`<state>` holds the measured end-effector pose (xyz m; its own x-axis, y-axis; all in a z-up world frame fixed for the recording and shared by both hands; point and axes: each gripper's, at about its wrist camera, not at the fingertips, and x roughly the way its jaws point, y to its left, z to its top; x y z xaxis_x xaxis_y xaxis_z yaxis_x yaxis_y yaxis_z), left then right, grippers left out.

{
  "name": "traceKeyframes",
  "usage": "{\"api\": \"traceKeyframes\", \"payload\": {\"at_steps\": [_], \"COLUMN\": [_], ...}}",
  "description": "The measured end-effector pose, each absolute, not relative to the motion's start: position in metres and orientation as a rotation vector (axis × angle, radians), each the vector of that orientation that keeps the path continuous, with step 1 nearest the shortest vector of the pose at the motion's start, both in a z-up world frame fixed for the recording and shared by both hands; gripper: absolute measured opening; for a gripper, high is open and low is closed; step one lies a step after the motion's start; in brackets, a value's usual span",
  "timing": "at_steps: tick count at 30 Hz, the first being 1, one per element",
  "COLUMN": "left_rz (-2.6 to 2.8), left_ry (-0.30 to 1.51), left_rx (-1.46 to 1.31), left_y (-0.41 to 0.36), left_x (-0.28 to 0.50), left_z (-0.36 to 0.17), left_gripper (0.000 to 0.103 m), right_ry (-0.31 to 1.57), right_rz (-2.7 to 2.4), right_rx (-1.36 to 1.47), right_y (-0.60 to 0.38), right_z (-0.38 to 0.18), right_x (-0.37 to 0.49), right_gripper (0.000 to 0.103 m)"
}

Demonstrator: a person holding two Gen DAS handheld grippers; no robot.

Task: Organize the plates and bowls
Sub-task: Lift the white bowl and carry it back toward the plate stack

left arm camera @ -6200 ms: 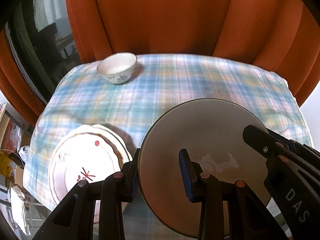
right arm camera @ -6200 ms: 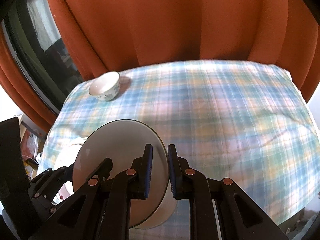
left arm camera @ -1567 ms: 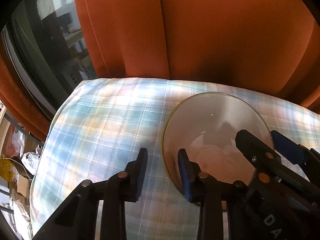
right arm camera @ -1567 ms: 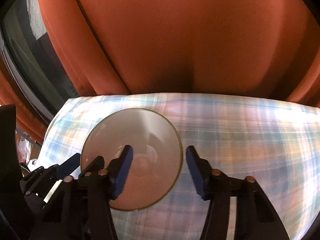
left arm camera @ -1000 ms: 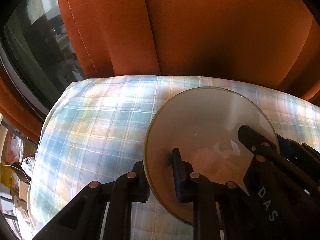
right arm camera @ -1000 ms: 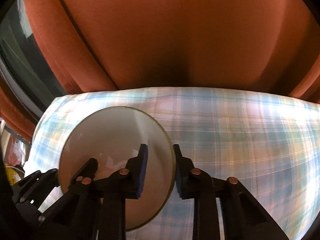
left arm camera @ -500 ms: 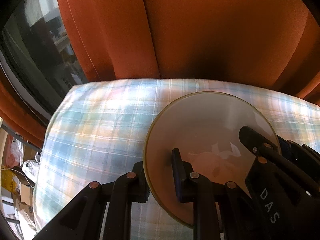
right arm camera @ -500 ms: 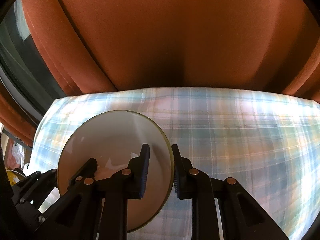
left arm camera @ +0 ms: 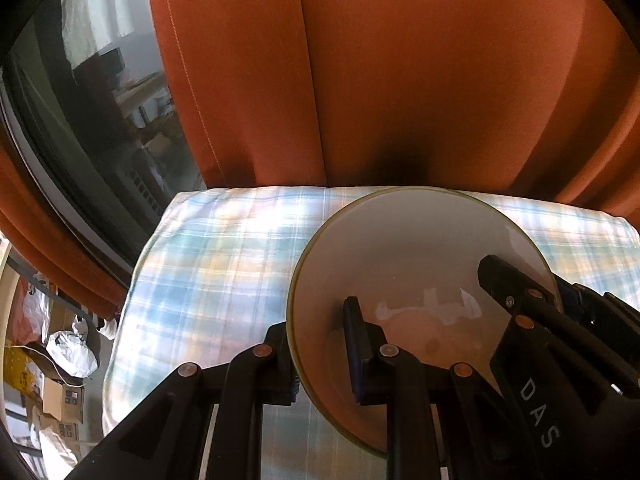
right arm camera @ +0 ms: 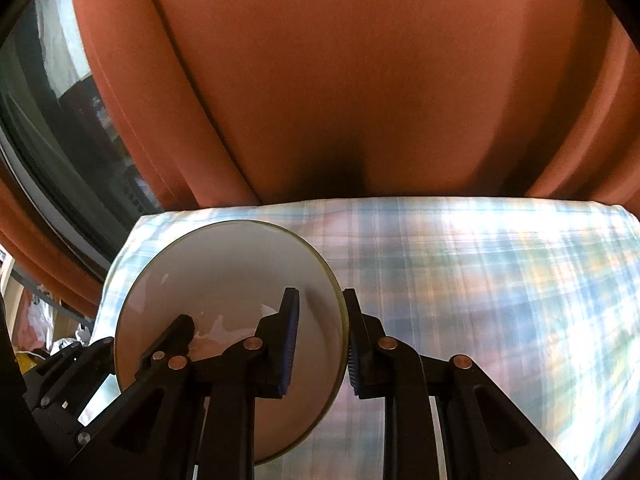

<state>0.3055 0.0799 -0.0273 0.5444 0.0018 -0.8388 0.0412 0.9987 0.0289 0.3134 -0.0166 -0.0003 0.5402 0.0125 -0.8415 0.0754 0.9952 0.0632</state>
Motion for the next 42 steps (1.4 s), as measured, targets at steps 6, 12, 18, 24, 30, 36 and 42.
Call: {"api": "traceKeyframes", "payload": {"at_steps": [6,12,18,24,30,36,42], "left_rz": [-0.070,-0.150,-0.207,-0.202,-0.148,-0.114,-0.077], "left_ry": [0.971,0.948,0.939,0.941,0.920,0.943,0.945], "left_rx": [0.058,0.061,0.072,0.089,0.081,0.041,0.019], "left_y": [0.080,0.079,0.067,0.052,0.027,-0.007,-0.037], "left_x": [0.277,0.254,0.230,0.207,0.187,0.168,0.145], "left_z": [-0.010,0.002,0.007,0.006,0.008,0.005,-0.001], "left_gripper": [0.016,0.016,0.016,0.016,0.017,0.017,0.017], "right_ry": [0.995,0.964,0.949,0.943,0.939,0.944,0.948], "right_rz": [-0.079,-0.143,-0.215,-0.220,-0.176,-0.134,-0.078], "right_rx": [0.114,0.111,0.114,0.124,0.126,0.088,0.069], "right_y": [-0.009,-0.007,-0.015,-0.028,-0.054,-0.090,-0.124], "right_z": [0.022,0.041,0.053,0.057,0.057,0.065,0.064], "right_x": [0.281,0.245,0.209,0.179,0.162,0.141,0.119], "right_gripper": [0.025,0.025,0.025,0.025,0.025,0.025,0.025]}}
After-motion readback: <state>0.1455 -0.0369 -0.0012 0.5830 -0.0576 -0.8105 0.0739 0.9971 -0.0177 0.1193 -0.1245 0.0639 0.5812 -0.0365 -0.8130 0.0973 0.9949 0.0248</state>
